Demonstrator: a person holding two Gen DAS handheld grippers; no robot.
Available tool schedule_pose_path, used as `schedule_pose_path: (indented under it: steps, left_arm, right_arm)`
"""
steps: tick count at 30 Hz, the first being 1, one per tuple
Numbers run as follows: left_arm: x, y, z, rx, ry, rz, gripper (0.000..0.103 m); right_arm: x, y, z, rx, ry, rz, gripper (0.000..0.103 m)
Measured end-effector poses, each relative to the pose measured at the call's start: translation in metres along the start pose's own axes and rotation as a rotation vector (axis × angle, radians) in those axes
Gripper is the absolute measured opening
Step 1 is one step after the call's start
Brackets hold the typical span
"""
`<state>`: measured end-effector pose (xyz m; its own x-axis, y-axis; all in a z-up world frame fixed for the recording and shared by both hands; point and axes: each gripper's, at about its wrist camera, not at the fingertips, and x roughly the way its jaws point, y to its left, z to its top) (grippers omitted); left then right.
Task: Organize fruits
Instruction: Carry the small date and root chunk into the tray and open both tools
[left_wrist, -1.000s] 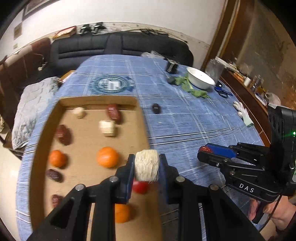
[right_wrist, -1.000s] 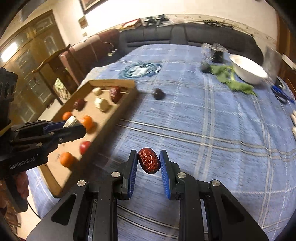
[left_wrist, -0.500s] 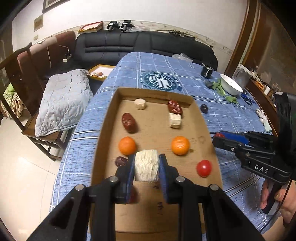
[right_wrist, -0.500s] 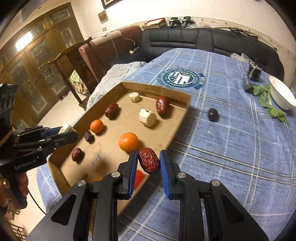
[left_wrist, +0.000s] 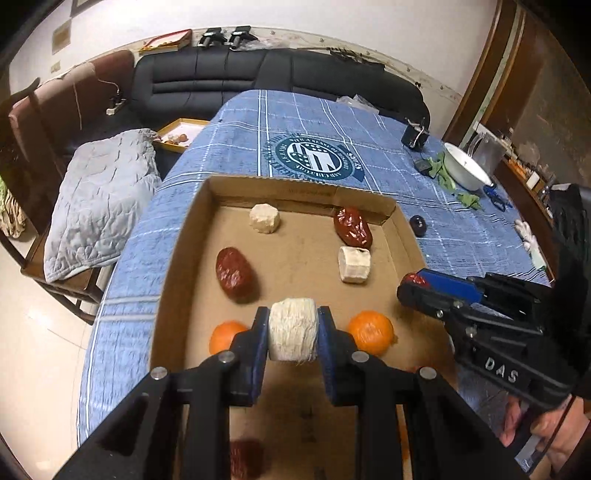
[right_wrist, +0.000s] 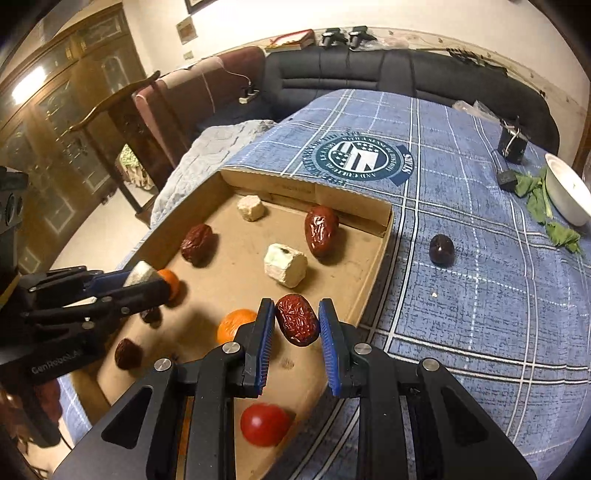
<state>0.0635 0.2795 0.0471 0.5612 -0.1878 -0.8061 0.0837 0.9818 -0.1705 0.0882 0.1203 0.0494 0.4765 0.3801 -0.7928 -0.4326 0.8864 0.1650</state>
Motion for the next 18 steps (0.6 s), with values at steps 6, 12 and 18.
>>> schedule_pose_path:
  steps: [6, 12, 18]
  left_arm:
    - [0.018, 0.001, 0.01, 0.011, 0.03, -0.008, 0.028]
    - [0.031, 0.002, 0.014, 0.018, 0.055, -0.01, 0.028]
    - [0.041, 0.002, 0.016, 0.021, 0.076, -0.01, 0.028]
  right_arm:
    - [0.014, -0.003, 0.004, 0.022, 0.012, -0.008, 0.024]
    - [0.025, -0.005, 0.005, 0.038, 0.024, -0.016, 0.024]
    - [0.03, -0.002, 0.005, 0.02, 0.02, -0.032, 0.024]
